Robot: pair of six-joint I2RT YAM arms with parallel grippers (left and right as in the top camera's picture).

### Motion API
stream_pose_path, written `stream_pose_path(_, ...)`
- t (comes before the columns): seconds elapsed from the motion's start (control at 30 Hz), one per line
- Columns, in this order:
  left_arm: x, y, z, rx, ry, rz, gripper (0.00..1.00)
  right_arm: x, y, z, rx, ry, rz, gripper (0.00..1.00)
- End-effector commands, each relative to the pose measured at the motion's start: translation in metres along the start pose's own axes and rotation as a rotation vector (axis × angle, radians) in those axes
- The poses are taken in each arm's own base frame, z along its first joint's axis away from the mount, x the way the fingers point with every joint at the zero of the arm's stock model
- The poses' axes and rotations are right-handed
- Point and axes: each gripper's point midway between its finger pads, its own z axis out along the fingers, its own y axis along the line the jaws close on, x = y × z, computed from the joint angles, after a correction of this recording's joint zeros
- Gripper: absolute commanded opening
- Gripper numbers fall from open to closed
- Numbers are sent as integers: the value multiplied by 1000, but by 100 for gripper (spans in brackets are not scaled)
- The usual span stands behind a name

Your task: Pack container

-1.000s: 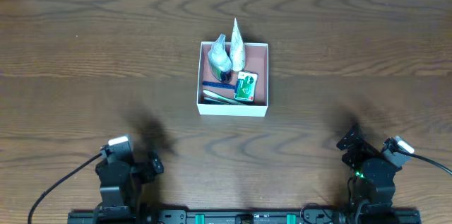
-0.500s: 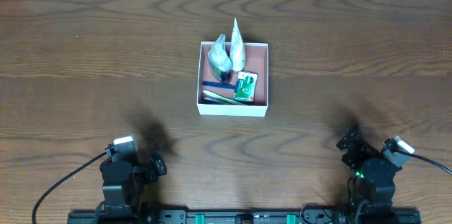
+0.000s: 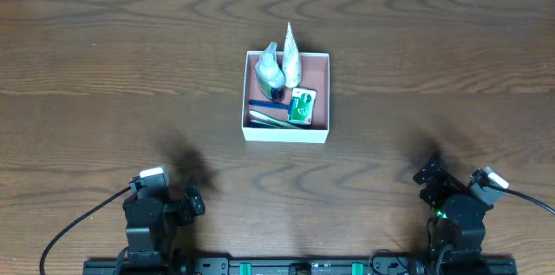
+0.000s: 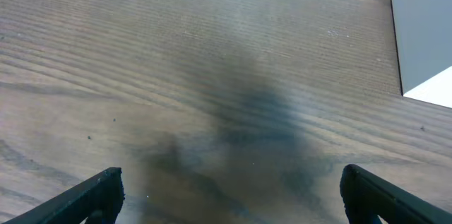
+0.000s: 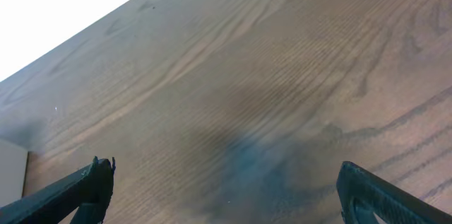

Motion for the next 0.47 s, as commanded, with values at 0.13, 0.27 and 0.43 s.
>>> stream_pose_path(0.13,7,0,3,3,18,17,98,0,1,0,-4,-8,2,99)
stream_pose_path(0.27,7,0,3,3,18,17,98,0,1,0,-4,-8,2,98)
stream_pose_path(0.43,7,0,3,3,18,17,98,0,1,0,-4,-8,2,99)
